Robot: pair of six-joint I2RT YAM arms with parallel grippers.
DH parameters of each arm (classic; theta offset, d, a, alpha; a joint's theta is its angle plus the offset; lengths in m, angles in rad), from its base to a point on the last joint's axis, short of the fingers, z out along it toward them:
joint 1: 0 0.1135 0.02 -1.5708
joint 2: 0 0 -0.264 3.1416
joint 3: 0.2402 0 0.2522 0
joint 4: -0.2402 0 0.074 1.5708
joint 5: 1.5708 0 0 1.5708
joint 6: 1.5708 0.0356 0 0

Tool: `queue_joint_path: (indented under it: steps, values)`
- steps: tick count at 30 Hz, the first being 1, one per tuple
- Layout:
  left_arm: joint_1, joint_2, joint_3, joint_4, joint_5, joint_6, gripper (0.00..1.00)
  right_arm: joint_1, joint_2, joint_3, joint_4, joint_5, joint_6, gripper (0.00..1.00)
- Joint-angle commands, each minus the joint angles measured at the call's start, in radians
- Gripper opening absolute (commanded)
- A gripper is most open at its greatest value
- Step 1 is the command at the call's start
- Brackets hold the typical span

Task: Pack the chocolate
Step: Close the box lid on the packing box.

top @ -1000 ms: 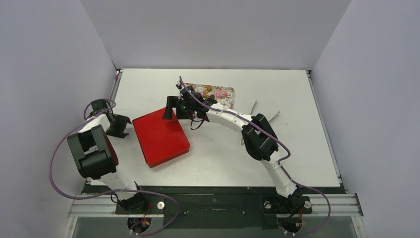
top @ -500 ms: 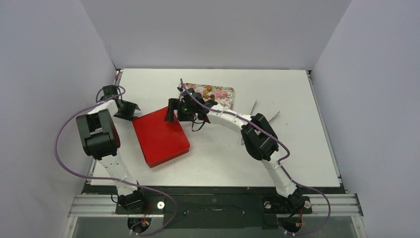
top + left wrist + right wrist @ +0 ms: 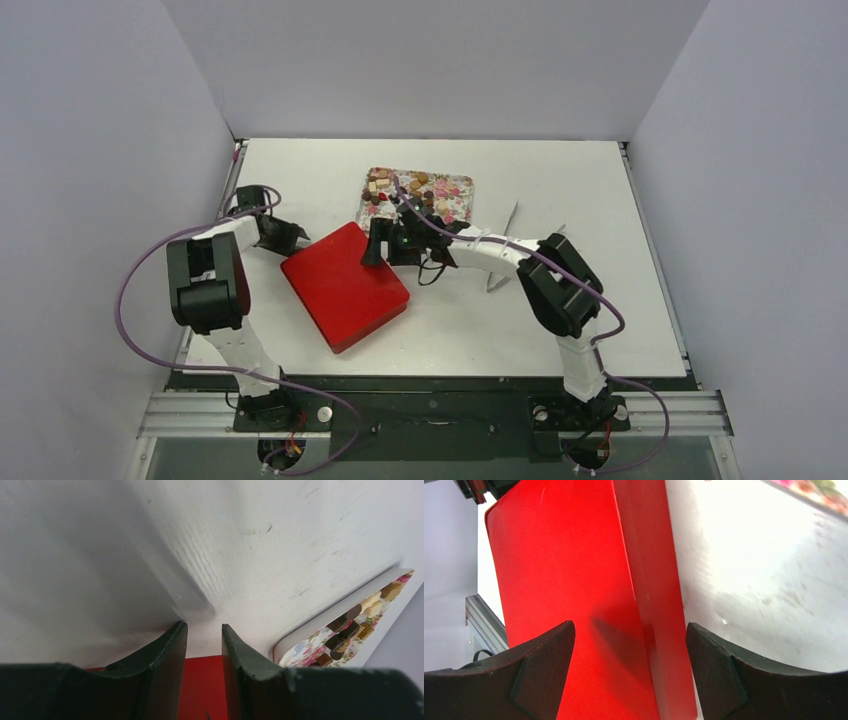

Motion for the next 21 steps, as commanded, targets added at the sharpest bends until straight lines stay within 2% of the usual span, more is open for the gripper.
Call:
queue_joint_path:
  steps: [1, 6, 9, 10, 13, 16, 18, 19, 21]
  values:
    - [-0.033, -0.072, -0.024, 0.016, 0.046, 0.022, 0.29, -0.014, -0.17, -0.149, 0.104, -0.01, 0.0, 0.77]
    - [-0.069, -0.134, -0.071, 0.037, 0.069, 0.026, 0.31, -0.025, -0.262, -0.26, 0.115, -0.003, 0.0, 0.77]
    - [-0.073, -0.122, -0.019, 0.01, 0.091, 0.075, 0.34, -0.041, -0.276, -0.286, 0.115, -0.028, -0.006, 0.77]
    - [-0.074, -0.119, 0.007, -0.044, 0.075, 0.116, 0.37, -0.043, -0.272, -0.284, 0.115, -0.038, -0.01, 0.77]
    - [-0.067, -0.173, 0.093, -0.161, -0.047, 0.179, 0.47, -0.045, -0.258, -0.265, 0.109, -0.069, -0.034, 0.77]
    - [-0.064, -0.303, 0.076, -0.286, -0.204, 0.169, 0.58, -0.045, -0.223, -0.236, 0.109, -0.107, -0.05, 0.77]
    - [-0.062, -0.431, -0.012, -0.298, -0.28, 0.141, 0.66, -0.045, -0.199, -0.205, 0.109, -0.121, -0.056, 0.77]
    - [-0.058, -0.516, -0.079, -0.293, -0.293, 0.134, 0.76, -0.045, -0.191, -0.186, 0.109, -0.127, -0.057, 0.77]
    - [-0.055, -0.61, -0.17, -0.29, -0.273, 0.116, 0.86, -0.043, -0.169, -0.156, 0.108, -0.145, -0.057, 0.77]
